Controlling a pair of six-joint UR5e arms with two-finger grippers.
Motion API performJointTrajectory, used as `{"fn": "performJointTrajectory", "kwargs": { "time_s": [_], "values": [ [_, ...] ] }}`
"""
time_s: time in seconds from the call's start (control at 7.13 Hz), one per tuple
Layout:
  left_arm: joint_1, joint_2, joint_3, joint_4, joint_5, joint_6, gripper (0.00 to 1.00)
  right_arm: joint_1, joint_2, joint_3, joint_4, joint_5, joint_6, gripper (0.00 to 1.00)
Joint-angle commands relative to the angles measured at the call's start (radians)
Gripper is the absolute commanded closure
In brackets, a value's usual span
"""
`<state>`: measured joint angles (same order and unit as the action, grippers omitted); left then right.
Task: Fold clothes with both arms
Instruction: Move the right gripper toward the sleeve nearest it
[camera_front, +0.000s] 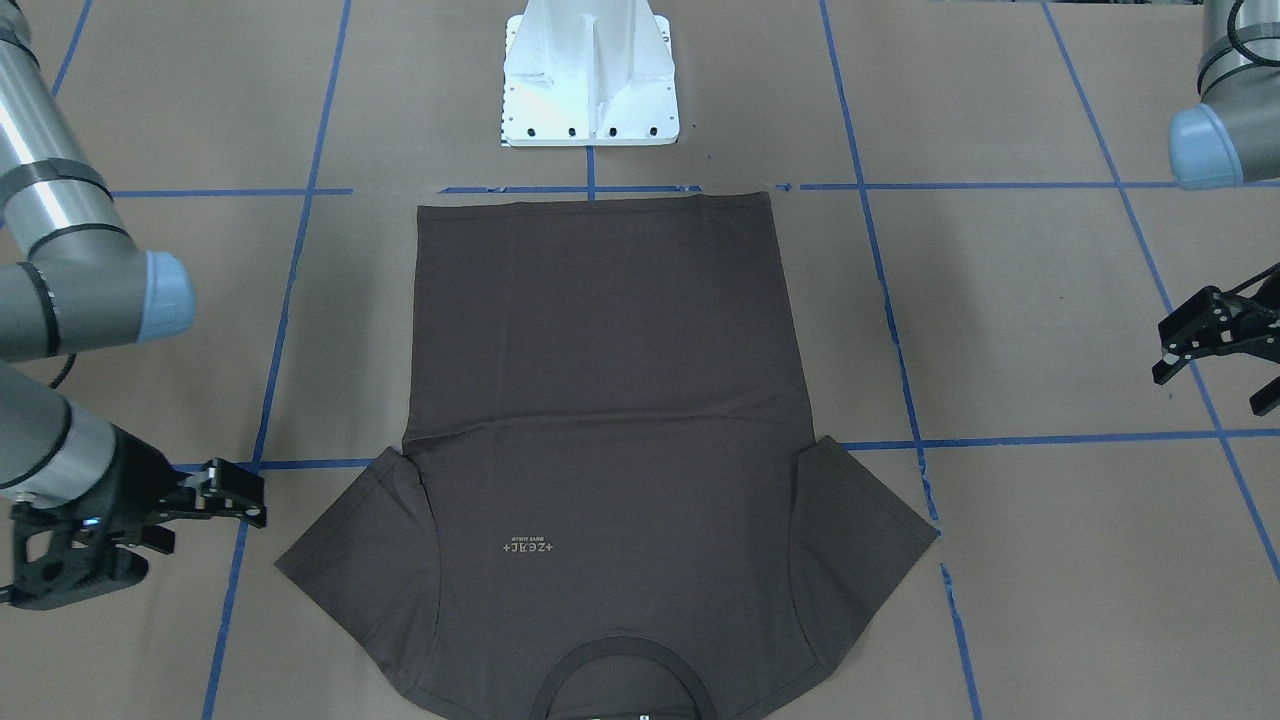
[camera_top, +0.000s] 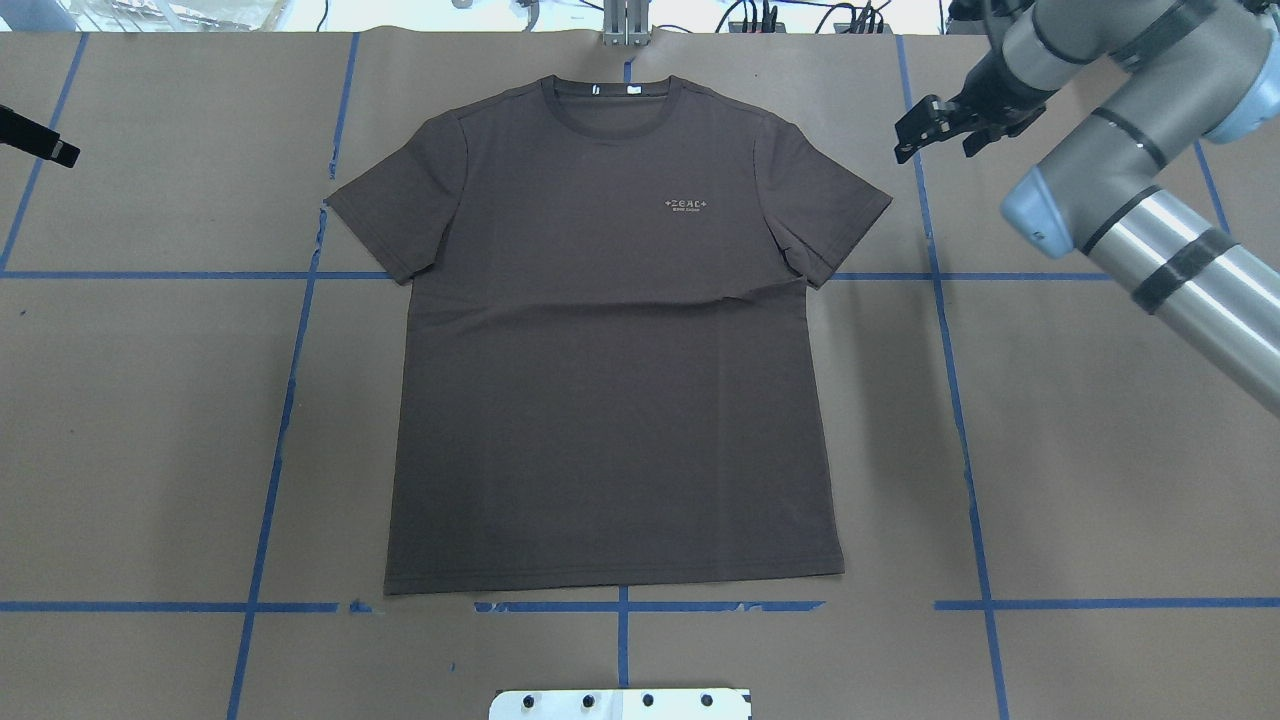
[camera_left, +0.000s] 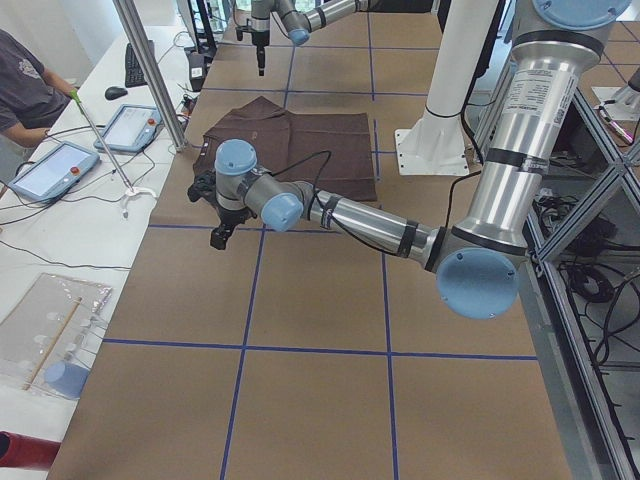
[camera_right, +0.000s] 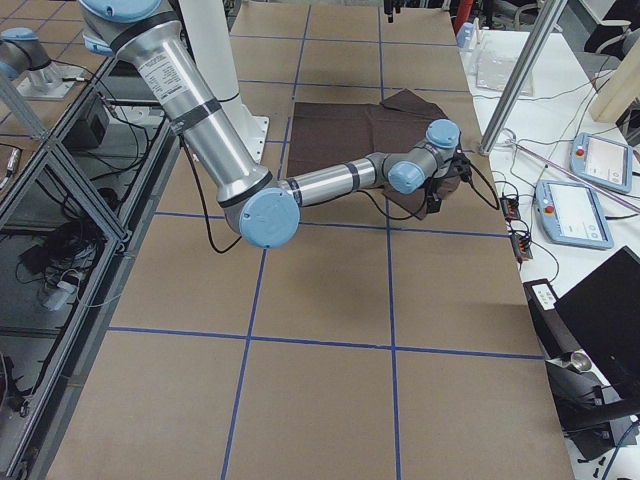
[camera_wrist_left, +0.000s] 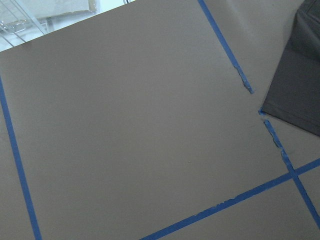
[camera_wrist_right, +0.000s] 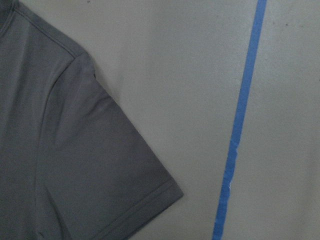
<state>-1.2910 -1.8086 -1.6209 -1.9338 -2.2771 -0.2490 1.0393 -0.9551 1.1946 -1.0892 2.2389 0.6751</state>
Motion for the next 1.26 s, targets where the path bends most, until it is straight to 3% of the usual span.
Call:
{"fn": "performJointTrajectory", "kwargs": {
  "time_s": [0.0, 0.14, 0.56, 1.12],
  "values": [
    [0.001, -0.002, -0.008, -0.007, -0.001, -0.032, 0.0, -0.06, 0.024, -0.056, 0.051, -0.053, 0.073, 0.04],
    [0.001, -0.002, -0.008, -0.007, -0.001, -0.032, 0.0, -0.077, 0.041, -0.094, 0.051, -0.095, 0.073, 0.06],
    [0.001, -0.002, -0.02, -0.007, -0.002, -0.052, 0.0, -0.09, 0.056, -0.154, 0.052, -0.113, 0.072, 0.15],
    [0.001, 0.0, -0.036, -0.005, -0.002, -0.052, 0.0, -0.096, 0.099, -0.214, 0.054, -0.134, 0.07, 0.2]
  ]
}}
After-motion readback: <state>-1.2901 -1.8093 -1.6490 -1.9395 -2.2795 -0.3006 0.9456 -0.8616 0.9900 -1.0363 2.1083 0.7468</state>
